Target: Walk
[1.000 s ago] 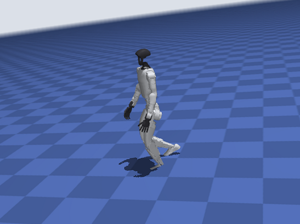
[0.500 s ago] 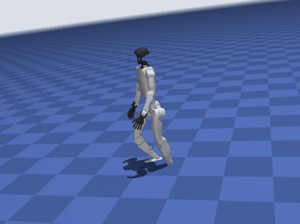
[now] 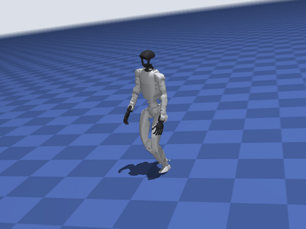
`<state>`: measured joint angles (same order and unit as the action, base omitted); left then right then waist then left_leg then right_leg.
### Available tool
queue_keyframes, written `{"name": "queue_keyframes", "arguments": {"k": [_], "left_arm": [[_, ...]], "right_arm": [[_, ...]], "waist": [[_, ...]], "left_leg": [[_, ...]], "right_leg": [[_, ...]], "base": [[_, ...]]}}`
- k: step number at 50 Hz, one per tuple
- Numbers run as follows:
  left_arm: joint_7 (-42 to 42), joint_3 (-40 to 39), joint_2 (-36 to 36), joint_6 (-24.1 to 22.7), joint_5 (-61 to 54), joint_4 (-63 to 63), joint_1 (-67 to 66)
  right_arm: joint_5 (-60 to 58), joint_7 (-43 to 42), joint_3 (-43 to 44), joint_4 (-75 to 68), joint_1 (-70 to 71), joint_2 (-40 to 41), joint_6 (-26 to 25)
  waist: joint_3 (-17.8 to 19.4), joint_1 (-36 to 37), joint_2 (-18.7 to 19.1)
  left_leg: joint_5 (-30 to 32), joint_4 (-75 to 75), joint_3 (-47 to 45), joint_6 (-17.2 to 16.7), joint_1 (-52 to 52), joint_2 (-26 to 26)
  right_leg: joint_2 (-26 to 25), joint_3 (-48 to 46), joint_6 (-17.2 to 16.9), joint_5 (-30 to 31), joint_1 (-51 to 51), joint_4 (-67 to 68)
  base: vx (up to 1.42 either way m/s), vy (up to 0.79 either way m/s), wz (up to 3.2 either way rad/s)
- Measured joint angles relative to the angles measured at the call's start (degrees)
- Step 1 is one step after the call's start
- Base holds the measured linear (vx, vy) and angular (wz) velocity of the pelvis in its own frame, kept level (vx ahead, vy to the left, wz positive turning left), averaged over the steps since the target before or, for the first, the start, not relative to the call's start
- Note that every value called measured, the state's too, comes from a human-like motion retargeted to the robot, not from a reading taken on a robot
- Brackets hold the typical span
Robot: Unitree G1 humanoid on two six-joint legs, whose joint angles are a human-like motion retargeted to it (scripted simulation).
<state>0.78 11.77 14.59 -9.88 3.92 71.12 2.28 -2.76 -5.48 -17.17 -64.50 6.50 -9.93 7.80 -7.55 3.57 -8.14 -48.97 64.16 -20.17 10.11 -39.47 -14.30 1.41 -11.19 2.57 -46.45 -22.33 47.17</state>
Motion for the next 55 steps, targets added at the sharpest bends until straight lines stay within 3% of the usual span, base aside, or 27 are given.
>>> {"name": "queue_keyframes", "arguments": {"k": [7,14,26,30,33,43,55], "left_arm": [[0.1,-0.5,0.8,0.2,0.8,0.2,-0.2],[0.3,-1.6,1.8,0.0,0.4,0.3,0.5],[0.7,-2.1,1.9,-0.3,-0.4,2.7,1.8],[1.2,-1.6,1.7,-0.2,0.3,3.2,2.1],[1.7,-1.4,1.8,-0.1,1.0,3.5,2.4],[2.5,-1.1,1.9,-0.5,1.5,3.0,3.8],[2.6,0.1,0.3,-1.0,-0.3,2.3,4.0]], "right_arm": [[-0.3,-0.4,-0.3,1.0,0.4,1.0,0.9],[0.7,0.0,0.6,-0.9,-1.0,2.3,1.3],[3.8,2.1,1.6,-3.9,-3.8,2.7,1.3],[3.9,2.3,1.4,-2.7,-3.5,2.4,1.4],[3.2,1.8,1.2,-1.5,-3.0,2.3,1.5],[0.2,-1.0,0.3,1.4,0.1,2.2,1.8],[-1.3,-3.8,-1.8,0.1,2.7,1.4,2.1]], "waist": [[-1.8,0.6,0.3],[-3.0,0.4,0.2],[-0.7,-5.0,-8.3],[0.2,-6.4,-9.7],[0.4,-7.0,-9.1],[0.5,-5.4,-5.2],[2.4,0.1,-3.9]], "left_leg": [[2.4,-5.7,-2.3,-1.0,-1.3,1.6],[1.9,-6.4,-3.0,0.5,0.8,3.5],[3.5,-18.1,-5.2,2.5,12.3,21.2],[4.4,-21.5,-4.9,2.5,15.0,24.0],[4.7,-22.2,-4.0,2.1,15.2,23.6],[4.6,-17.9,0.4,0.4,10.9,18.1],[4.3,-5.6,-2.2,0.5,2.8,10.2]], "right_leg": [[0.0,-0.7,-0.2,-0.8,1.9,-1.5],[0.9,-1.0,-0.9,-1.5,4.6,-1.5],[11.4,8.7,-8.7,-0.4,5.0,16.2],[13.1,10.5,-9.7,-0.6,2.7,20.4],[12.2,11.1,-8.9,-1.2,-0.1,19.5],[2.7,12.9,-6.1,0.3,-4.4,6.4],[1.8,5.7,-4.7,1.6,-6.1,4.5]], "base": [[0.17,0.08,0.43],[0.18,0.09,0.46],[0.15,0.08,0.81],[0.09,0.04,0.57],[0.06,0.00,0.44],[0.02,-0.06,0.47],[-0.03,-0.06,0.59]]}}
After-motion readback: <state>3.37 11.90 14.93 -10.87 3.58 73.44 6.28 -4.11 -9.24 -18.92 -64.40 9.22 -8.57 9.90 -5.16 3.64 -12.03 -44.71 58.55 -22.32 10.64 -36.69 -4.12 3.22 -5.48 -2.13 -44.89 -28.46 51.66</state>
